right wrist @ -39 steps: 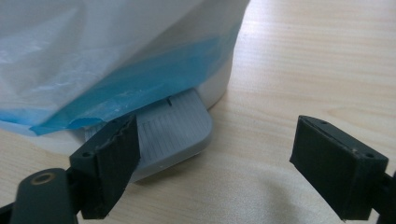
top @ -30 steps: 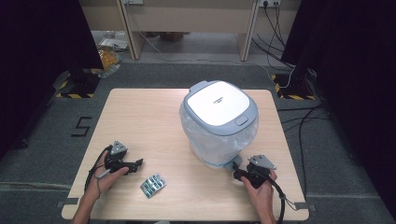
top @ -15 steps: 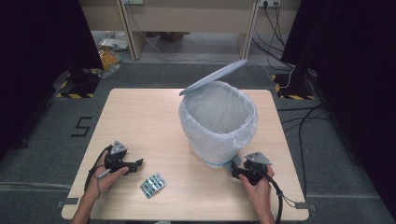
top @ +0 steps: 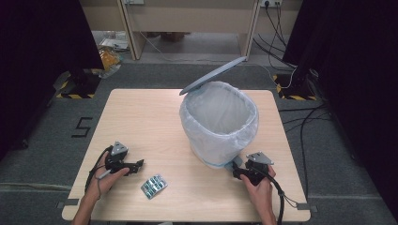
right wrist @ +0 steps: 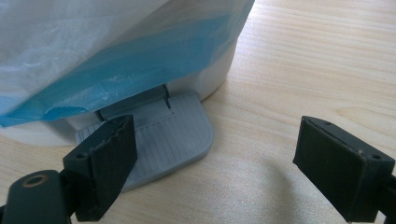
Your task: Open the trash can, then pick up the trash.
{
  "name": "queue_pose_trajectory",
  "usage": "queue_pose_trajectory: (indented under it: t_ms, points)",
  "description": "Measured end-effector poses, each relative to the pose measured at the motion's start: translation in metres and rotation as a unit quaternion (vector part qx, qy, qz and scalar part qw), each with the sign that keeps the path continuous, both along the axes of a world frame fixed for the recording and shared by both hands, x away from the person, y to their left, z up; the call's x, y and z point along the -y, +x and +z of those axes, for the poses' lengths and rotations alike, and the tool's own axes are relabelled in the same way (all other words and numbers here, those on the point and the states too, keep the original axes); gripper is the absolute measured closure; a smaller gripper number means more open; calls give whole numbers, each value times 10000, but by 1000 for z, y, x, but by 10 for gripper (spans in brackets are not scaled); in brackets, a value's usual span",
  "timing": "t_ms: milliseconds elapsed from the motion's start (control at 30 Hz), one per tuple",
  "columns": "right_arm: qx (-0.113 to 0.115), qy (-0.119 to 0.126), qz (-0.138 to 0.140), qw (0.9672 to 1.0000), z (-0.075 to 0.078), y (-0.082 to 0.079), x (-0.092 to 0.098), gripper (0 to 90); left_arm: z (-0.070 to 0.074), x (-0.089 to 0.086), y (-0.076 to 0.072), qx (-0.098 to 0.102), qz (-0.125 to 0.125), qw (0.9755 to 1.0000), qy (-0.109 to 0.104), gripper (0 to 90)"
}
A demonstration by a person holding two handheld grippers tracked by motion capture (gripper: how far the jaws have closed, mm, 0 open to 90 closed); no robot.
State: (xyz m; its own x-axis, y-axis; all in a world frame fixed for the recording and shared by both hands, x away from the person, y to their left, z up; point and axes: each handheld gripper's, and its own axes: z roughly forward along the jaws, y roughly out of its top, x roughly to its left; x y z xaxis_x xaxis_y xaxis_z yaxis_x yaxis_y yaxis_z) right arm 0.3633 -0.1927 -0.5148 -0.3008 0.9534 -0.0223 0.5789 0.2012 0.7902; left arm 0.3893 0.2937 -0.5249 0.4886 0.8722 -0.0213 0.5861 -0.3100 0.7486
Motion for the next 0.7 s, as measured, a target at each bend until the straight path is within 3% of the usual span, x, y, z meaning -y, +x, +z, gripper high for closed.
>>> queue_pose_trajectory:
  t_ms: [700]
  points:
    - [-34,52,33,10000,0,1,1,133,0,0,0,1,-9,10000,-25,137]
